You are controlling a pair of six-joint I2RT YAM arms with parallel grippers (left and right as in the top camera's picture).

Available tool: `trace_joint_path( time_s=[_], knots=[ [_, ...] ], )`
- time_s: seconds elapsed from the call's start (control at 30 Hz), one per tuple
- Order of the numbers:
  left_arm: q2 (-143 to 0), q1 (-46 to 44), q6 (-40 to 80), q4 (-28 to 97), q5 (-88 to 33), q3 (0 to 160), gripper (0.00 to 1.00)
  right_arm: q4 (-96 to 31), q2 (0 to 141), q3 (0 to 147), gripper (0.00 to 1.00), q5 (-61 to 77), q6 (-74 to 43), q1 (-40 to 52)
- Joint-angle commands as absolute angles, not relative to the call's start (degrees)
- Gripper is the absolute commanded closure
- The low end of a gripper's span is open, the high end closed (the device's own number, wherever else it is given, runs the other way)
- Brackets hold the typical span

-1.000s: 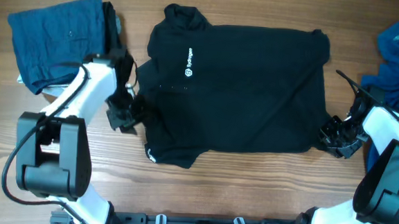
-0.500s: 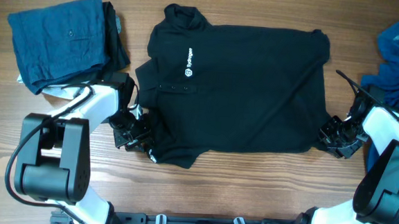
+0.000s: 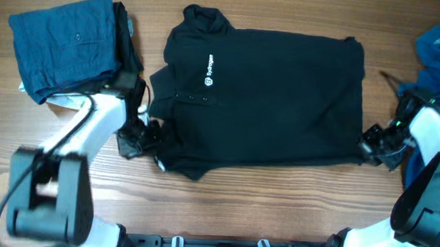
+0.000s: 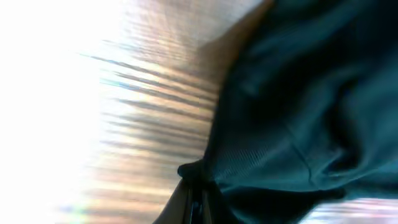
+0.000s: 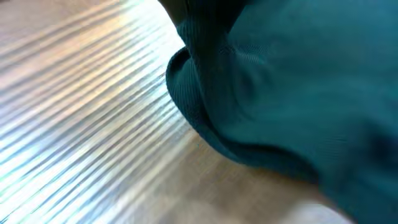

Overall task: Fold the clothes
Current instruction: 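Move both grippers to the polo's lower hem corners and grasp them, then lift the hem with both grippers and fold it upward toward the collar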

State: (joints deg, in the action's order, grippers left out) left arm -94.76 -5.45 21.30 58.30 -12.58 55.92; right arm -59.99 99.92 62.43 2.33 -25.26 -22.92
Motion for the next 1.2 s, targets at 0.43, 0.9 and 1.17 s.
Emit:
trace_joint_path(
  time_s=[0.43, 0.9, 1.17],
  knots=[
    [-83.9, -5.4, 27.9, 65.1, -4.1, 62.8, 0.96, -66.9, 100.1, 71.5, 0.96, 1.1, -21.7, -27.3],
    [-82.7, -5.4, 27.9, 72.0, -2.3, 70.5, 0.96, -69.3, 100.1, 73.0, 0.96, 1.1, -19.4, -27.3],
    [-82.7, -5.4, 29.0, 72.6, -1.8, 70.5, 0.96, -70.3, 100.1, 73.0, 0.96, 0.1, -19.3, -27.3]
  ],
)
